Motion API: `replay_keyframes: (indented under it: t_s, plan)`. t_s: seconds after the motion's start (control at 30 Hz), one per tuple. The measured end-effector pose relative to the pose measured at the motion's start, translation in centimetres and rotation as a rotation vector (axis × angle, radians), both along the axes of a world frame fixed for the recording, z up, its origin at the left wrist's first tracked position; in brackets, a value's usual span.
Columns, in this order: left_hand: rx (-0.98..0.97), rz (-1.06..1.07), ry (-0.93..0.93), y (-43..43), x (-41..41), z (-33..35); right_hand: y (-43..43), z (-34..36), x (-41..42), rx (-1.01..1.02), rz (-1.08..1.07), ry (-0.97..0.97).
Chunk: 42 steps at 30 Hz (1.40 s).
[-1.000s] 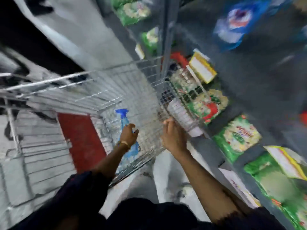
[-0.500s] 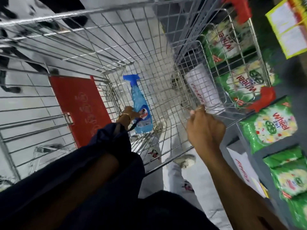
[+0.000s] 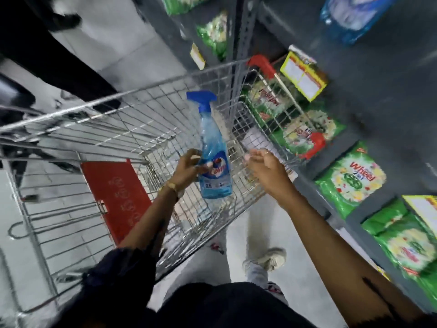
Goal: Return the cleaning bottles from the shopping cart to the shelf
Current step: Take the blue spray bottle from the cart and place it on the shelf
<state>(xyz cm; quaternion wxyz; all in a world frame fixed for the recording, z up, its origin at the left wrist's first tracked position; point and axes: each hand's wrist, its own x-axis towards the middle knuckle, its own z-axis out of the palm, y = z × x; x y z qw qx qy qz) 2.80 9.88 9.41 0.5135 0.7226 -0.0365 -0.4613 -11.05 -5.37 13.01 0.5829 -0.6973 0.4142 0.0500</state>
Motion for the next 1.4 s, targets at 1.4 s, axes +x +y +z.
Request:
replay_keyframes:
  t_s: [1.4]
  plan:
    - [-0.675,-0.586,-0.669,-32.4,-8.4,17.8,-20.7,12.0,-9.8,-0.358,-0.841,-0.584]
